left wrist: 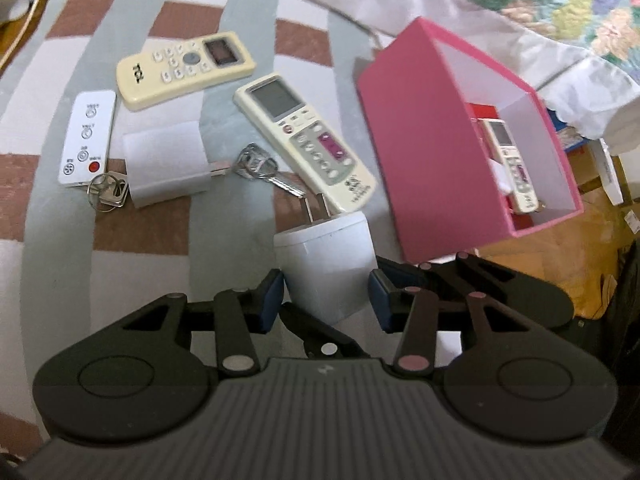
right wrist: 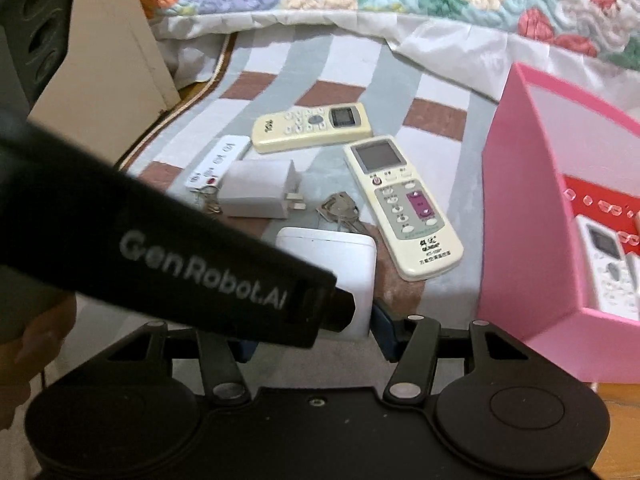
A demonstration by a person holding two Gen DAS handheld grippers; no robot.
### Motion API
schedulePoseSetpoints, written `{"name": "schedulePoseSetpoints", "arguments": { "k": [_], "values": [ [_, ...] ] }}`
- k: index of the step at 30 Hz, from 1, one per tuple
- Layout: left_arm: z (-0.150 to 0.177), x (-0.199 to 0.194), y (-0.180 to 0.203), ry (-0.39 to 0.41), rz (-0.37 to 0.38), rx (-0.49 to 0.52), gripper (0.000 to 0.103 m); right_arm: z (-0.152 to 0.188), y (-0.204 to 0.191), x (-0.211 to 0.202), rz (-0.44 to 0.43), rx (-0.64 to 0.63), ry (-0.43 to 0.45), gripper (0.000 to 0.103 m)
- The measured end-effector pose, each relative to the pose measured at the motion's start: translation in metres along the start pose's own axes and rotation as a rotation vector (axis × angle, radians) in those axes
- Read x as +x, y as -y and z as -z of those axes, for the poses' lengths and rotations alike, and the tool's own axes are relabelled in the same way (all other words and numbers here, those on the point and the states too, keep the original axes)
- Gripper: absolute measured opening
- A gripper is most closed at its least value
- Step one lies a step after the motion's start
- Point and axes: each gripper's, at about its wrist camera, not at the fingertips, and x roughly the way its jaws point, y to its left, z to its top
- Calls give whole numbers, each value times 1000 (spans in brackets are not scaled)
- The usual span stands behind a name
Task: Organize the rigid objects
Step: 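Carry the white charger into the pink box and open the left gripper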
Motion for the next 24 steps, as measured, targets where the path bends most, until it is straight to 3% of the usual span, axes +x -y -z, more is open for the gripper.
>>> {"name": "schedulePoseSetpoints", "arguments": {
  "k": [5,9,18,24],
  "values": [
    [13,-23,21,44,-2,57,44,0,-1,-24,2,-50,11,61],
    [12,-47,28,67,-1,19,41,-7,-10,-46,2,-91,49,61],
    [-7,-85,55,123,40,78,41,-27,-10,-90,60,-138,130,61],
    [-23,-98,82,110,53,140,41,-38,1,-116,87,-111,145,61]
  ]
}}
